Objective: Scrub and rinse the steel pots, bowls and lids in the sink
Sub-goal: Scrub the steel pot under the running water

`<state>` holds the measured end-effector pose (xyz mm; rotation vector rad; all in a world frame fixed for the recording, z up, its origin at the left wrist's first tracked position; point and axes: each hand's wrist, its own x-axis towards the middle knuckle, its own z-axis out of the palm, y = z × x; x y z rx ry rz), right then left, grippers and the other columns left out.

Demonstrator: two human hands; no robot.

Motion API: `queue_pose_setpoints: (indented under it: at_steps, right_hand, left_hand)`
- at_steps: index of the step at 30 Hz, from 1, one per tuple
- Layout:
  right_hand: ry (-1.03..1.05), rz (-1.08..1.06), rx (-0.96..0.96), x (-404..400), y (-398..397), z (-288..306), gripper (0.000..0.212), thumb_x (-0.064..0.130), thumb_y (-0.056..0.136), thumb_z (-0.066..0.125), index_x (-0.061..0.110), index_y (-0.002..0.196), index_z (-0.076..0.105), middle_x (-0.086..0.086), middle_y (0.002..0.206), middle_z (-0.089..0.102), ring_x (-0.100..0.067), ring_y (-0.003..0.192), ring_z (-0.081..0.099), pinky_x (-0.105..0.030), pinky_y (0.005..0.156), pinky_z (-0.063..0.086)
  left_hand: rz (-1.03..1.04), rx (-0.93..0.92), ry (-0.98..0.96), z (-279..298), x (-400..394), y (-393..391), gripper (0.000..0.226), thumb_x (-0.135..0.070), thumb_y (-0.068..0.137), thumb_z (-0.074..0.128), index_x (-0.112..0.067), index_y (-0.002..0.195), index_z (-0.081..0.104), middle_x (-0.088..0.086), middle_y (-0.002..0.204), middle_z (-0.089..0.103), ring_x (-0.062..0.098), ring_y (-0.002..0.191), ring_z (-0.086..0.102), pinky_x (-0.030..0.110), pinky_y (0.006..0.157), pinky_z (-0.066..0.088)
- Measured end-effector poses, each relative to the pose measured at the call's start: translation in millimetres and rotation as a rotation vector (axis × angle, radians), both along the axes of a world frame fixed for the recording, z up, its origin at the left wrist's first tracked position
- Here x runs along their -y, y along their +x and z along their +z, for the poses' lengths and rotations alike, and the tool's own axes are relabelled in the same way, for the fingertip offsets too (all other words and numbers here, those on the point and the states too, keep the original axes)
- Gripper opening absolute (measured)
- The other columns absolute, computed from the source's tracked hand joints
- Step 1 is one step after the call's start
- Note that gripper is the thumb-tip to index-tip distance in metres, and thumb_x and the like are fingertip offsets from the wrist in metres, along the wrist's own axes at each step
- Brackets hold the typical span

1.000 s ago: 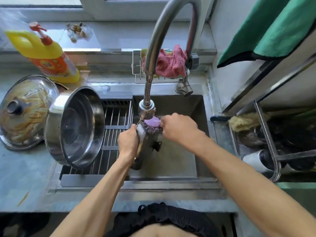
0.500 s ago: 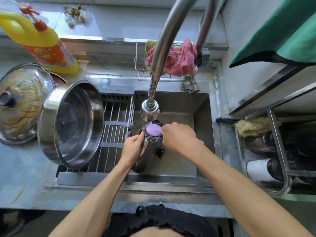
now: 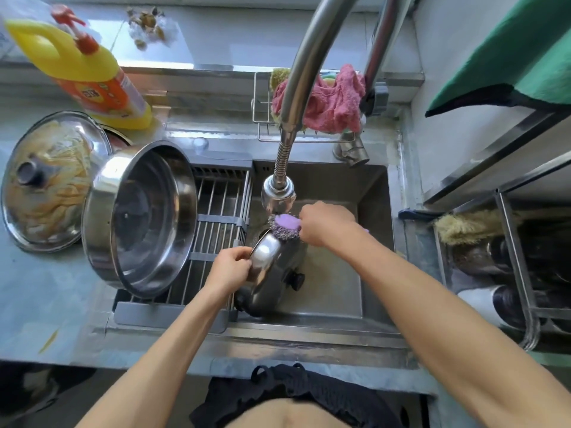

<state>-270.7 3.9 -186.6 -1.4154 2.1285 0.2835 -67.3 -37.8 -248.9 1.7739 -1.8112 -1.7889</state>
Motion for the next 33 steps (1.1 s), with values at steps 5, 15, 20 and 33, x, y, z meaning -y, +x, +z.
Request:
queue_pose_setpoints:
  at_steps: [5, 15, 20, 33]
  right_hand:
    - [-0.009, -0.004, 0.019, -11, 6, -10, 0.022, 0.017, 0.086, 0.047, 0.016, 0.101, 0.062, -0.006, 0.100, 0.064, -0.031, 0.077, 0.056, -0.034, 0.068, 0.044]
    - [-0.145, -0.224, 0.016, -62, -2, 11, 0.023, 0.018, 0.090, 0.043, 0.018, 0.106, 0.061, -0.010, 0.097, 0.061, -0.033, 0.079, 0.049, -0.036, 0.068, 0.040]
    - [-0.121, -0.291, -0.004, -62, -25, 14, 0.025, 0.020, 0.090, 0.044, 0.018, 0.107, 0.063, -0.010, 0.105, 0.064, -0.033, 0.085, 0.056, -0.036, 0.069, 0.040]
    - [-0.140, -0.145, -0.057, -43, -10, 25, 0.025, 0.021, 0.086, 0.046, 0.016, 0.103, 0.063, -0.009, 0.101, 0.065, -0.034, 0.087, 0.062, -0.036, 0.068, 0.043]
  left_hand:
    - [0.031, 0.019, -0.001, -2, 4, -8, 0.024, 0.003, 0.091, 0.053, -0.010, 0.079, 0.069, 0.005, 0.070, 0.067, 0.023, 0.068, 0.062, 0.037, 0.065, 0.053]
    - [0.225, -0.093, -0.132, 0, -9, -56, 0.034, -0.023, 0.093, 0.058, -0.015, 0.060, 0.057, -0.001, 0.061, 0.058, 0.020, 0.067, 0.053, 0.035, 0.065, 0.039]
    - [0.219, -0.154, -0.222, 6, -18, -45, 0.051, -0.041, 0.097, 0.063, -0.016, 0.055, 0.050, -0.008, 0.050, 0.047, 0.014, 0.057, 0.044, 0.034, 0.060, 0.034]
    - [0.334, -0.044, -0.370, 7, -23, -21, 0.061, -0.053, 0.095, 0.060, -0.018, 0.049, 0.039, -0.009, 0.045, 0.041, 0.016, 0.052, 0.040, 0.034, 0.055, 0.031]
